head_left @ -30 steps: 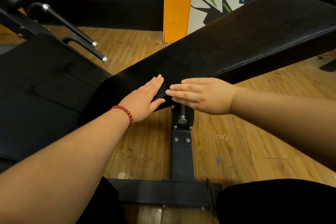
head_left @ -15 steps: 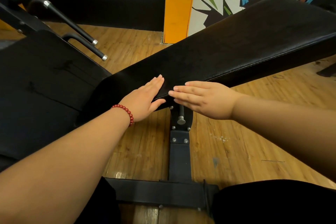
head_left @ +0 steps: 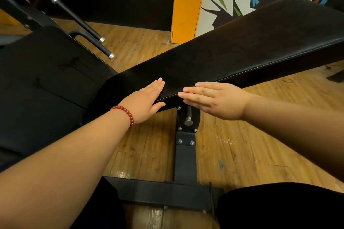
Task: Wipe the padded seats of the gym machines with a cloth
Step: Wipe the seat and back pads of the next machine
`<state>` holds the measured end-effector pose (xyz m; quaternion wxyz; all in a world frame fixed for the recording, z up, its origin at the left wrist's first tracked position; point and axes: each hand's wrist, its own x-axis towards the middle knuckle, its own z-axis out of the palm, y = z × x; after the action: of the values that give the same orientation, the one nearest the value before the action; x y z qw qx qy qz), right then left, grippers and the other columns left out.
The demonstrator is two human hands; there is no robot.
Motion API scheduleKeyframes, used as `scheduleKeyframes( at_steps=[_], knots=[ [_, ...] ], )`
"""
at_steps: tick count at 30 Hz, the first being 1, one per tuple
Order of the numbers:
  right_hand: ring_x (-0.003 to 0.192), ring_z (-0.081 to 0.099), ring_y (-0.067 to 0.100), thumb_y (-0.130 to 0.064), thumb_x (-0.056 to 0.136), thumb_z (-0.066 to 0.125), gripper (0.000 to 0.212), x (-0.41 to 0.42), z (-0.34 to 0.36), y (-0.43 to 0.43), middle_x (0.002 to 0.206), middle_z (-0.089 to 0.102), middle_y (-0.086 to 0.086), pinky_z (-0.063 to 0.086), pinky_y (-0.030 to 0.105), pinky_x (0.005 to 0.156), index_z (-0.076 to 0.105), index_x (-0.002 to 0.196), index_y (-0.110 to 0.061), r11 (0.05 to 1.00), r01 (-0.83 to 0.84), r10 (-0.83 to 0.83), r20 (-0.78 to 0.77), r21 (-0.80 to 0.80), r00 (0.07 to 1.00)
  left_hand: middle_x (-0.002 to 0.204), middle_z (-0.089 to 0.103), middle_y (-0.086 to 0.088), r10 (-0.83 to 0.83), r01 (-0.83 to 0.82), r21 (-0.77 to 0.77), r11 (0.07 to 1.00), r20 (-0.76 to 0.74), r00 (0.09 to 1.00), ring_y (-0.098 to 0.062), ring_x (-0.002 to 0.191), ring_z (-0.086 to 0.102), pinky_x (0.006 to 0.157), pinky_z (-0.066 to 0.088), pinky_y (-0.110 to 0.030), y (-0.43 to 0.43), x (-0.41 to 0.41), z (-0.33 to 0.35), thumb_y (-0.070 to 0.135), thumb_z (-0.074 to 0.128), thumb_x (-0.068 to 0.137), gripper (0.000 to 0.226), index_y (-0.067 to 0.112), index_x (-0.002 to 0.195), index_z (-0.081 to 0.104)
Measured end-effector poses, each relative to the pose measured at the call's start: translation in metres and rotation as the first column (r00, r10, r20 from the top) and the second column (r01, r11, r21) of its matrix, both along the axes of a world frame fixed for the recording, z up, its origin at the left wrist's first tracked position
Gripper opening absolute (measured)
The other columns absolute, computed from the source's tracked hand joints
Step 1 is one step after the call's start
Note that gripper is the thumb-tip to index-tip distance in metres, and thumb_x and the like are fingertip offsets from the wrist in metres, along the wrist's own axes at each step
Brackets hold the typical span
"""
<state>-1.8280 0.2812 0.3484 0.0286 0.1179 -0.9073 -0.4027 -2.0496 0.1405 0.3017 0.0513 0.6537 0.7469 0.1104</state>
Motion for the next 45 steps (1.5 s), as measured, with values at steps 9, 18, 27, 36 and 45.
scheduleKeyframes(
  at_steps=[9, 18, 27, 36, 45],
  knots=[
    [0.14, 0.035, 0.025, -0.016, 0.084, 0.059, 0.057, -0.025, -0.009, -0.011, 0.152, 0.036, 0.011, 0.019, 0.039, 0.114, 0.045, 0.138, -0.005, 0.998, -0.014, 0.012, 0.024, 0.065, 1.0, 0.162, 0.006, -0.001, 0.046, -0.046, 0.009, 0.999, 0.016, 0.999, -0.016, 0.147, 0.016, 0.116, 0.024, -0.031, -0.001, 0.0, -0.004, 0.036, 0.042, 0.101, 0.068, 0.017, 0.154, 0.005],
    [0.14, 0.026, 0.024, -0.009, 0.083, 0.044, 0.053, -0.003, 0.002, 0.0, 0.151, 0.031, 0.011, 0.022, 0.04, 0.113, 0.052, 0.135, -0.005, 0.999, 0.006, -0.007, 0.042, 0.04, 0.999, 0.162, 0.007, -0.001, 0.042, -0.04, 0.038, 0.998, -0.048, 0.998, -0.019, 0.145, 0.025, 0.114, 0.033, -0.034, 0.0, -0.005, -0.01, 0.042, 0.039, 0.1, 0.069, 0.018, 0.155, 0.005],
    [0.139, 0.037, 0.026, -0.009, 0.083, 0.057, 0.053, -0.023, -0.001, -0.01, 0.15, 0.04, 0.01, 0.022, 0.039, 0.113, 0.052, 0.136, -0.007, 1.0, -0.006, 0.006, 0.063, 0.011, 0.998, 0.162, 0.006, -0.001, 0.031, -0.028, 0.065, 0.998, -0.045, 0.999, -0.016, 0.145, 0.023, 0.112, 0.03, -0.03, -0.002, -0.005, -0.007, 0.04, 0.039, 0.102, 0.067, 0.018, 0.155, 0.005],
    [0.141, 0.035, 0.025, -0.014, 0.083, 0.063, 0.056, -0.041, -0.017, -0.018, 0.151, 0.038, 0.011, 0.021, 0.039, 0.114, 0.051, 0.137, -0.007, 0.999, 0.011, -0.014, 0.058, 0.04, 0.998, 0.162, 0.01, 0.001, 0.031, -0.036, 0.099, 0.994, 0.052, 0.998, -0.017, 0.145, 0.025, 0.114, 0.029, -0.032, -0.002, -0.009, -0.014, 0.042, 0.043, 0.099, 0.069, 0.021, 0.154, 0.008],
    [0.138, 0.028, 0.024, -0.008, 0.084, 0.036, 0.052, -0.017, -0.005, -0.007, 0.149, 0.03, 0.011, 0.022, 0.042, 0.112, 0.046, 0.136, -0.003, 1.0, 0.007, -0.007, 0.044, 0.001, 0.999, 0.162, 0.002, 0.003, -0.007, 0.003, 0.058, 0.998, 0.067, 0.998, -0.014, 0.148, 0.013, 0.116, 0.022, -0.03, -0.008, -0.028, -0.025, 0.042, 0.047, 0.098, 0.074, 0.021, 0.155, 0.004]
  ],
)
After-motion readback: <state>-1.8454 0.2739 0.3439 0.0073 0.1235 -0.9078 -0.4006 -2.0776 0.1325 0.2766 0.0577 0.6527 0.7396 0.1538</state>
